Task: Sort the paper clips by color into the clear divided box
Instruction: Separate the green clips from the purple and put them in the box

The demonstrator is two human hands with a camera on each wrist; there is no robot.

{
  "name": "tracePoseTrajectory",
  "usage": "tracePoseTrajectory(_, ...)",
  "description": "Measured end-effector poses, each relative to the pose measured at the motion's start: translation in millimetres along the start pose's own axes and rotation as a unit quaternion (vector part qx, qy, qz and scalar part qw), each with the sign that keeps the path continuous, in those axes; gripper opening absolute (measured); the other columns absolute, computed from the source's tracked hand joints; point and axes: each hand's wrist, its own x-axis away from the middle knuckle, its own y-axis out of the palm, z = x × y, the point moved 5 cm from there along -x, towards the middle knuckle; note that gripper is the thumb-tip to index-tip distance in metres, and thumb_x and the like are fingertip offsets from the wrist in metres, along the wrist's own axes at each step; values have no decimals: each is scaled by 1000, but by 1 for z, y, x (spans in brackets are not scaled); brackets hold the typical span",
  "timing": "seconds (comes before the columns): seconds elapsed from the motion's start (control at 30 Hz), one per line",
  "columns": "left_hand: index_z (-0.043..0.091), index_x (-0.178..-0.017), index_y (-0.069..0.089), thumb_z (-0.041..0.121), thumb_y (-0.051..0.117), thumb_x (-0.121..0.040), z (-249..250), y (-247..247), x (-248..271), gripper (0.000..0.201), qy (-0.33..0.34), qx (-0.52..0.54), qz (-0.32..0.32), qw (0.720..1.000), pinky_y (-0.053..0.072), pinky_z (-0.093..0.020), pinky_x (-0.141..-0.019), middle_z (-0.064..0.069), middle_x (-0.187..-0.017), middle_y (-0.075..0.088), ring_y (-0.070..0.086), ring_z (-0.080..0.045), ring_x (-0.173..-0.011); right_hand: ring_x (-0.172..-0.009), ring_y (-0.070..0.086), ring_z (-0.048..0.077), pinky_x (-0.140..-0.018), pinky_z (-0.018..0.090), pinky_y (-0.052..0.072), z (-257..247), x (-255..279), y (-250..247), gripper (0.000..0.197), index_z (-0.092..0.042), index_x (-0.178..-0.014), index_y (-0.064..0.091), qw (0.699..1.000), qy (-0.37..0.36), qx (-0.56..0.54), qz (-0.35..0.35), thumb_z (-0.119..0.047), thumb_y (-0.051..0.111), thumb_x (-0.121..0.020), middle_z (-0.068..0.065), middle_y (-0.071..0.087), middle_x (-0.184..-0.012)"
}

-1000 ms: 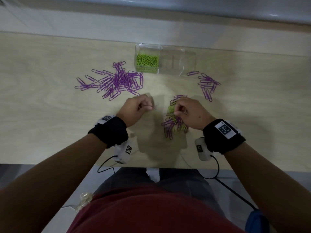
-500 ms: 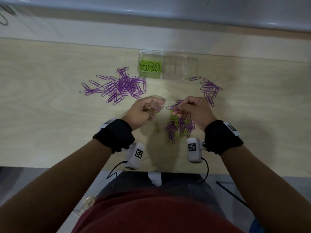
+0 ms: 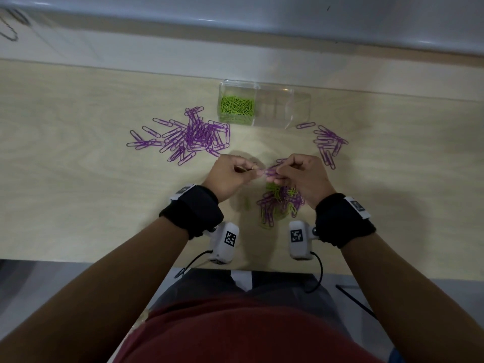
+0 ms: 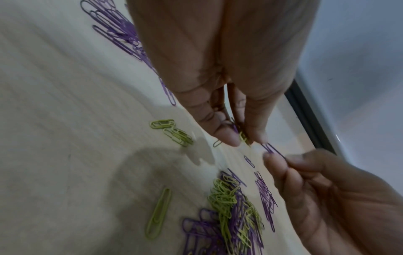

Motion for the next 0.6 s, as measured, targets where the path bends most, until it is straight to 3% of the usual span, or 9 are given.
tracePoseTrajectory(0.13,-2,-89,69,7,72,-79,-6,-11,0,14,-15,18,13,1000,55,-17,-64,-19,-94,67,61,-14,-73,-69,72,30,-60,24,57,-10,-4,-36,12,4,-74,59,996,-33,35,71,8,58,-85,14,72,-68)
tracePoseTrajectory(0.27,3,-95,69,-1,72,-77,-8,-12,1,19,-8,20,-20,1000,54,-16,-75,-9,-93,70,63,-15,-86,-70,71,25,-67,35,57,-14,-17,-85,10,-5,-72,65,965,-62,161,197,-4,64,-82,11,71,-69)
tracePoseTrajectory(0.33,3,-98,68,-4,70,-77,-6,-11,2,23,9,22,-36,999,53,-15,-74,-8,-93,69,63,-9,-82,-77,69,23,-76,37,55,-15,-23,-93,7,-11,-78,69,927,-54,312,201,-18,67,-79,9,71,-81)
tracePoseTrajectory(0.4,0,-102,65,-10,67,-76,-2,-9,3,28,24,48,-45,998,51,-12,-71,-4,-91,68,63,-1,-77,-79,63,21,-75,27,47,-19,-23,-84,12,-12,-87,69,873,-68,444,190,-21,68,-79,8,68,-92)
tracePoseTrajectory(0.43,1,-101,64,-12,67,-75,-1,-9,2,29,29,59,-50,997,51,-13,-72,-1,-90,69,64,0,-78,-77,60,20,-74,24,44,-24,-22,-73,13,-12,-90,68,861,-90,467,179,-20,67,-80,7,66,-94)
tracePoseTrajectory(0.5,7,-98,64,-12,68,-74,1,-8,2,31,39,65,-62,995,52,-17,-79,5,-88,72,65,-4,-83,-75,59,14,-70,18,43,-33,-17,-43,12,-12,-93,68,876,-131,447,124,-18,67,-83,4,65,-94)
tracePoseTrajectory(0.6,8,-98,63,-13,67,-74,7,-7,3,32,51,61,-77,994,53,-23,-81,6,-86,73,66,-9,-85,-70,62,7,-69,12,48,-33,-10,4,10,-10,-90,71,939,-112,326,6,-18,70,-84,3,72,-86)
